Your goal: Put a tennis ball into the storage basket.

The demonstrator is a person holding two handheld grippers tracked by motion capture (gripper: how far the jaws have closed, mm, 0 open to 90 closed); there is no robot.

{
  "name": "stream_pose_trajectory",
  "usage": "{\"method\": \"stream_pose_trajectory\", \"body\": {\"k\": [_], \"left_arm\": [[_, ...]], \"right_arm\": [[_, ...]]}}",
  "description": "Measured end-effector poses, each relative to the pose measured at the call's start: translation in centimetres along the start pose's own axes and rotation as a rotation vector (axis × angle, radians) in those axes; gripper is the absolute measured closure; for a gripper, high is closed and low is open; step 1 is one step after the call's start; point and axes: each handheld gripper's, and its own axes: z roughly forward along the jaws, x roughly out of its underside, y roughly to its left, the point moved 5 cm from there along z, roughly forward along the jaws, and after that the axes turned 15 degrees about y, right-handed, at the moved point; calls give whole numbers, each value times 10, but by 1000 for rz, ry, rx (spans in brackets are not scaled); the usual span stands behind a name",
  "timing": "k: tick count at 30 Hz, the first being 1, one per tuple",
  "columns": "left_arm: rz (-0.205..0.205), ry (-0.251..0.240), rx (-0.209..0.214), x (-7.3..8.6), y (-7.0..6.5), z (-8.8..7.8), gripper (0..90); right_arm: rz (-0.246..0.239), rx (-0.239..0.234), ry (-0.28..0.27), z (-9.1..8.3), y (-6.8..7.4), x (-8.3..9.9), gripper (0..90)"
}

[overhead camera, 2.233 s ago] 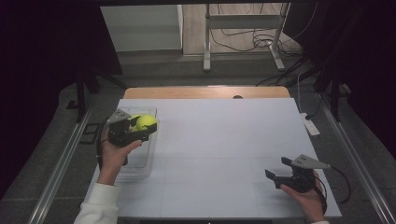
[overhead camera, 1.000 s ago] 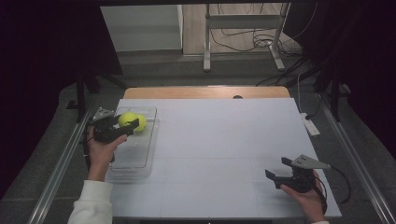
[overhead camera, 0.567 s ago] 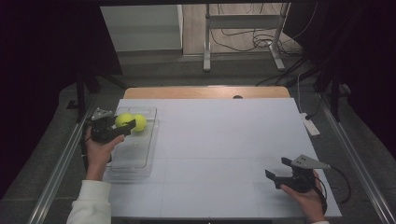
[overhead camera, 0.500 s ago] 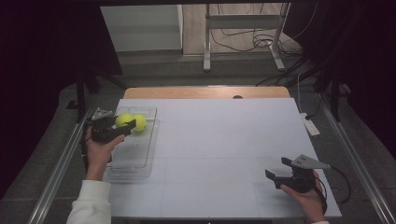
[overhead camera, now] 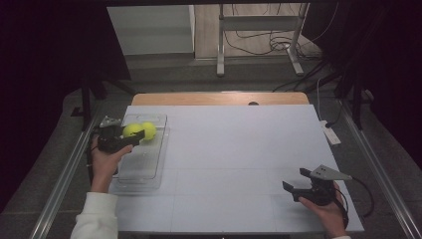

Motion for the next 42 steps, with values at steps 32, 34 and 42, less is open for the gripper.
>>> {"method": "stream_pose_trajectory", "body": {"k": [32, 34, 42], "left_arm": [[28, 190, -44, 13, 6, 24, 268], [24, 187, -45, 13, 7, 24, 268], [25, 188, -44, 13, 7, 24, 268]], "right_arm": [[-1, -4, 0, 0, 0, 0, 133], [-1, -4, 0, 0, 0, 0, 133], [-1, -3, 0, 0, 0, 0, 133]]}}
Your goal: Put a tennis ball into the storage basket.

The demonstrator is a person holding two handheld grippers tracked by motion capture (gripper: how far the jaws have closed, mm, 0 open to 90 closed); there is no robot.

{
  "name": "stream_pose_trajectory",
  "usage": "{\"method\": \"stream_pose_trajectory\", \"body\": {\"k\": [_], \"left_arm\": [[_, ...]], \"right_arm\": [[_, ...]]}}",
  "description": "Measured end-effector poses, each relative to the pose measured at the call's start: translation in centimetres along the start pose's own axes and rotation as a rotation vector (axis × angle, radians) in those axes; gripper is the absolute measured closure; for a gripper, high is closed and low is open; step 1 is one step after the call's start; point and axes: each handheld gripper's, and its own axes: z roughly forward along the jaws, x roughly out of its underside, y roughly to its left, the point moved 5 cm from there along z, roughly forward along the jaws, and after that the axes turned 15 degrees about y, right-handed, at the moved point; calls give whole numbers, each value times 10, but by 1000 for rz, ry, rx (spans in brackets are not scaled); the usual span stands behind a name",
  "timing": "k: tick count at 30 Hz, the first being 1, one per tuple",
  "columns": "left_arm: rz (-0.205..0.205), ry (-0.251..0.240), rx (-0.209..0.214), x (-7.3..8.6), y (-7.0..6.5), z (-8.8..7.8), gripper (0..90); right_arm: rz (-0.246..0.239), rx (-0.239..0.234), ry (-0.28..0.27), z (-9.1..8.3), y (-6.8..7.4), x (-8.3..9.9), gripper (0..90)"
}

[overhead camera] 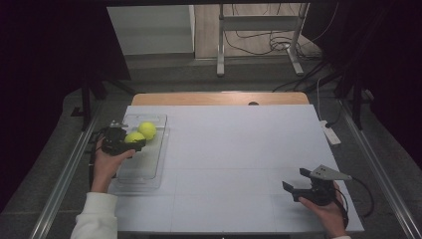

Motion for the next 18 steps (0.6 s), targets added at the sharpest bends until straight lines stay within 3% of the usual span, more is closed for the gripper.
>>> {"method": "stream_pose_trajectory", "body": {"k": [5, 7, 10, 18], "left_arm": [[-9, -1, -5, 0, 1, 0, 258], [-12, -24, -12, -1, 2, -2, 232], [-25, -39, 17, -3, 1, -8, 139], [-15, -74, 37, -5, -4, -15, 101]], "right_arm": [[0, 2, 1, 0, 0, 0, 134], [0, 3, 0, 0, 0, 0, 135], [1, 3, 0, 0, 0, 0, 135], [1, 3, -1, 0, 0, 0, 135]]}}
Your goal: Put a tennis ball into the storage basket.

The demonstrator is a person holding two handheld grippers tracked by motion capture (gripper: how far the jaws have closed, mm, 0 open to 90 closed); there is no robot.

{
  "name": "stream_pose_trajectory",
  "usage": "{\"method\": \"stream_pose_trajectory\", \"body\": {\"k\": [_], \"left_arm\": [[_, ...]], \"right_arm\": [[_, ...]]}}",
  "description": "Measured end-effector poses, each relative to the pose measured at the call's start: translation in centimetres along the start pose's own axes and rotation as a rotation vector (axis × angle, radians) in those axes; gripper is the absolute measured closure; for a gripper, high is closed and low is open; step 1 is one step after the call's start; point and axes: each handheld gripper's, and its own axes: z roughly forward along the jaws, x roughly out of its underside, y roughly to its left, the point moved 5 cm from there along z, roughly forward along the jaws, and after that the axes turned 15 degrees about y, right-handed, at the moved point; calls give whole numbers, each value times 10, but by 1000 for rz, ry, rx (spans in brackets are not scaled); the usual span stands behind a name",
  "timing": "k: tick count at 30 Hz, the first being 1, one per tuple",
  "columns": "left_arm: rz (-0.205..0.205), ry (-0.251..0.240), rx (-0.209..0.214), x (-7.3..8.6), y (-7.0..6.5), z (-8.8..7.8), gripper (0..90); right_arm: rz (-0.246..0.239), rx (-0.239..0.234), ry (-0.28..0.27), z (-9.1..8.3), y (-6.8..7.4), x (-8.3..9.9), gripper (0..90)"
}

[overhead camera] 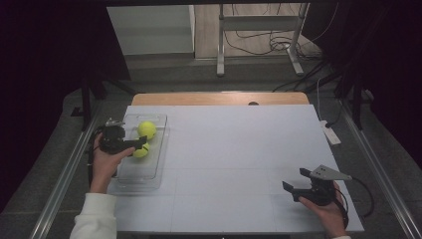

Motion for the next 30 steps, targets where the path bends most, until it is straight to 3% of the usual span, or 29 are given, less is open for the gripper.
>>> {"method": "stream_pose_trajectory", "body": {"k": [19, 30], "left_arm": [[31, -117, 175, -3, -20, -20, 94], [85, -143, 192, 2, -36, -26, 104]], "right_arm": [[2, -7, -1, 2, -2, -1, 135], [7, -22, -5, 4, -4, -1, 136]]}}
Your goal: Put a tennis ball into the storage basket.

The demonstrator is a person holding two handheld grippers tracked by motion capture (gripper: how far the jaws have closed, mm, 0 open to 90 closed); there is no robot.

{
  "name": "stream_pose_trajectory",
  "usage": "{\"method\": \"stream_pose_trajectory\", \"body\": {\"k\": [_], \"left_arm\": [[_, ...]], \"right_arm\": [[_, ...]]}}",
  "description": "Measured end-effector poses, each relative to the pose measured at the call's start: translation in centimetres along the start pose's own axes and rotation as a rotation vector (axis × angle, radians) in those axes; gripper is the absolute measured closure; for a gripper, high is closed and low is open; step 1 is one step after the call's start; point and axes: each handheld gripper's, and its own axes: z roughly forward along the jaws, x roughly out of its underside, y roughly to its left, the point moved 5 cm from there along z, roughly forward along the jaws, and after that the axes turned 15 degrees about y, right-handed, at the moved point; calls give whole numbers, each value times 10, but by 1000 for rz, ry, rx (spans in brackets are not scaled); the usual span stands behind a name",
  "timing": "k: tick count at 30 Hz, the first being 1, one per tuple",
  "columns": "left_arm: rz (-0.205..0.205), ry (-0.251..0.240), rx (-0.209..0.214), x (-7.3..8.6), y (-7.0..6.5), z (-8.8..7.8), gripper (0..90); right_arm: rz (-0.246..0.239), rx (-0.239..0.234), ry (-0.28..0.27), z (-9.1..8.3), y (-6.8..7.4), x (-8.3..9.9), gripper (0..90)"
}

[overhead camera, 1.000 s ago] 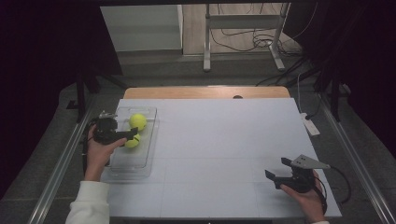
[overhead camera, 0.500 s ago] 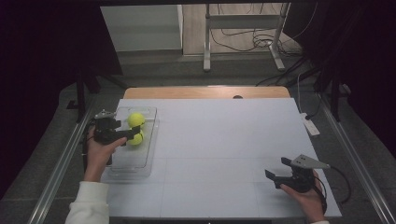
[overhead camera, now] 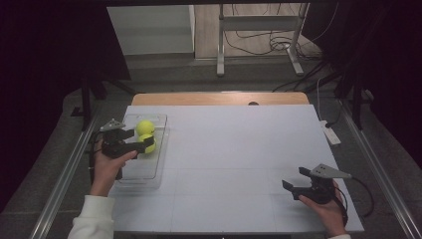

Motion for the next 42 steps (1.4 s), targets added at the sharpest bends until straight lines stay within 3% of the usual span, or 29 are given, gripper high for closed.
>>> {"method": "stream_pose_trajectory", "body": {"k": [13, 19, 23, 27, 32, 37, 40, 42], "left_arm": [[55, -28, 25, 15, -21, -3, 108], [95, -35, 26, 36, -35, -7, 108], [87, -33, 24, 49, -36, -8, 108], [88, -25, 17, 66, -40, -4, 108], [125, -21, 24, 82, -55, -1, 107], [171, -17, 41, 90, -68, 5, 106], [173, -6, 64, 94, -71, 11, 106], [181, 2, 56, 94, -71, 14, 106]], "right_arm": [[-4, -3, -8, -3, 1, 0, 136], [-14, -5, -3, -3, 4, 1, 135], [-11, -5, -16, -6, 6, 0, 135], [-16, -1, -16, -7, 7, 0, 135], [-20, -1, -19, -9, 9, -1, 135], [-18, 1, -22, -11, 8, 0, 134], [-10, -10, -34, -13, 9, -1, 134], [-13, -9, -38, -14, 10, -1, 134]]}}
